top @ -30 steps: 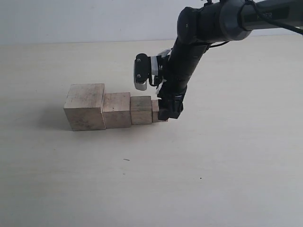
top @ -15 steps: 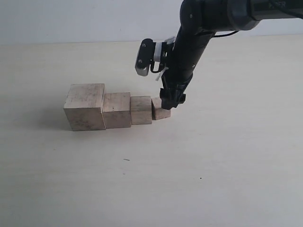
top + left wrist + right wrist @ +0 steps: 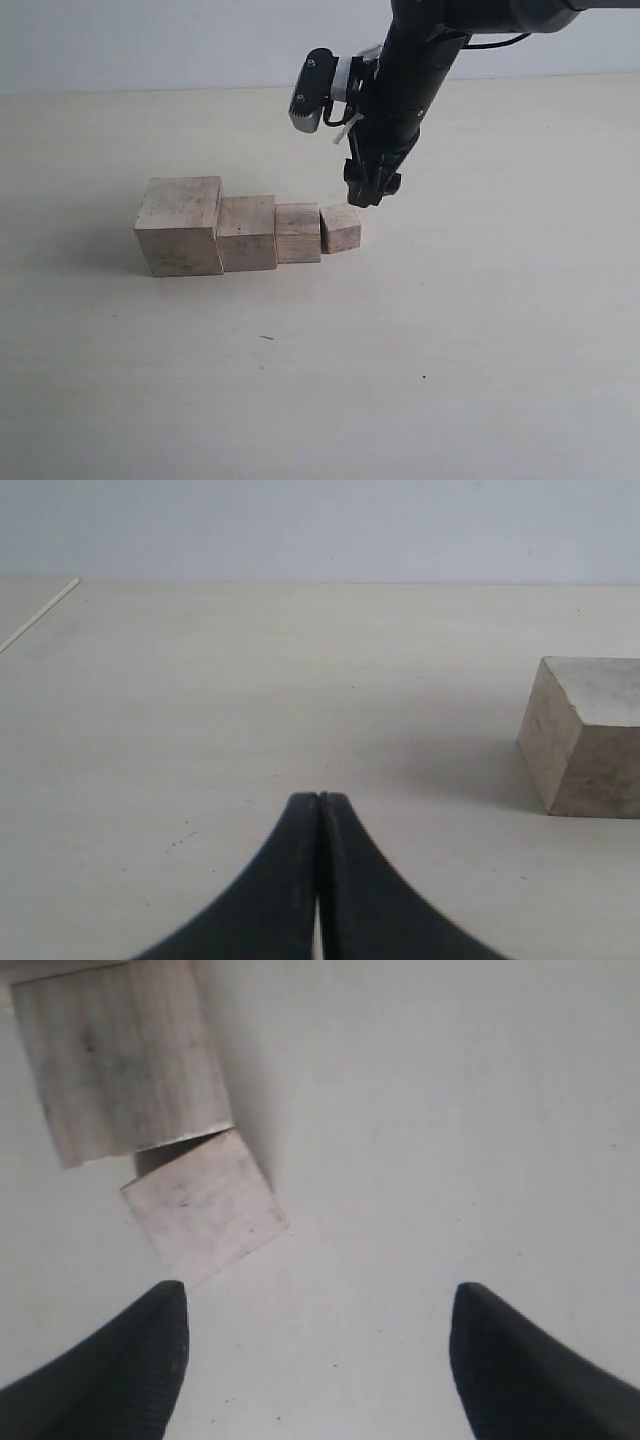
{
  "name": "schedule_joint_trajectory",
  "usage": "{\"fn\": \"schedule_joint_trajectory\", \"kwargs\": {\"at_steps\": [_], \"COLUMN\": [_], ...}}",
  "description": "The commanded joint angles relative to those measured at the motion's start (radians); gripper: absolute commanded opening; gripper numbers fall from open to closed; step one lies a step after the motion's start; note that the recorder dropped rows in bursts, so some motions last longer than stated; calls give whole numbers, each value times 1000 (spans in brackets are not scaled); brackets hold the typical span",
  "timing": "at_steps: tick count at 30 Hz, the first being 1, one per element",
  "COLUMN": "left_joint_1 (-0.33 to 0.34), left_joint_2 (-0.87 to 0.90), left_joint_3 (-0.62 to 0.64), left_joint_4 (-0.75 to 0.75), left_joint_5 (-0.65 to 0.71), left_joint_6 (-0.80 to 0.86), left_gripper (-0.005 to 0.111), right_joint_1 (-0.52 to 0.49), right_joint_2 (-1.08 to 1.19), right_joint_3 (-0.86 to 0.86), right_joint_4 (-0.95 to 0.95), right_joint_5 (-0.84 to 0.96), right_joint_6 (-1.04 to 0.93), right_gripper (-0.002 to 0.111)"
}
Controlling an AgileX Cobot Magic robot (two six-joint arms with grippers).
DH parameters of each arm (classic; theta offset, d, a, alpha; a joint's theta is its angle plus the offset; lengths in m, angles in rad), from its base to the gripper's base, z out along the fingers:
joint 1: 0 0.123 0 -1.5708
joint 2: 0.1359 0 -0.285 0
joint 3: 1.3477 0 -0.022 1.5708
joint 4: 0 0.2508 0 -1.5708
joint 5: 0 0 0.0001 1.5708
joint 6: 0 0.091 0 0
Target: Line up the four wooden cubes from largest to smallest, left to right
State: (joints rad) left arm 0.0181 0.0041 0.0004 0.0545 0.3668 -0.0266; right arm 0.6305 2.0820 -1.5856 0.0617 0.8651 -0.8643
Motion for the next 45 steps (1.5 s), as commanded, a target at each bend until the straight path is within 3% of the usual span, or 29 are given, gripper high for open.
{"fn": "schedule_joint_trajectory", "kwargs": {"at_steps": [1, 12, 22, 38, 45], "left_joint_1": [-7, -7, -7, -7, -7], "left_joint_2": [-4, -4, -4, -4, -4], "left_joint_3": [0, 0, 0, 0, 0], "left_joint_4": [-8, -8, -8, -8, -8], "left_joint_5": [-7, -7, -7, -7, -7], "left_joint_6": [-8, -8, -8, -8, -8], "left_gripper": [0, 0, 0, 0, 0], "right_joint_1": [1, 1, 1, 1, 1], "right_joint_2": [27, 100, 111, 109, 64], "right_joint_3": [-4, -4, -4, -4, -4], "right_joint_4": [-82, -182, -69, -131, -174], "right_joint_5": [-88, -56, -24, 12, 45], "right_joint_6": [97, 238, 238, 246, 492], "right_gripper": [65, 63, 63, 62, 58]}}
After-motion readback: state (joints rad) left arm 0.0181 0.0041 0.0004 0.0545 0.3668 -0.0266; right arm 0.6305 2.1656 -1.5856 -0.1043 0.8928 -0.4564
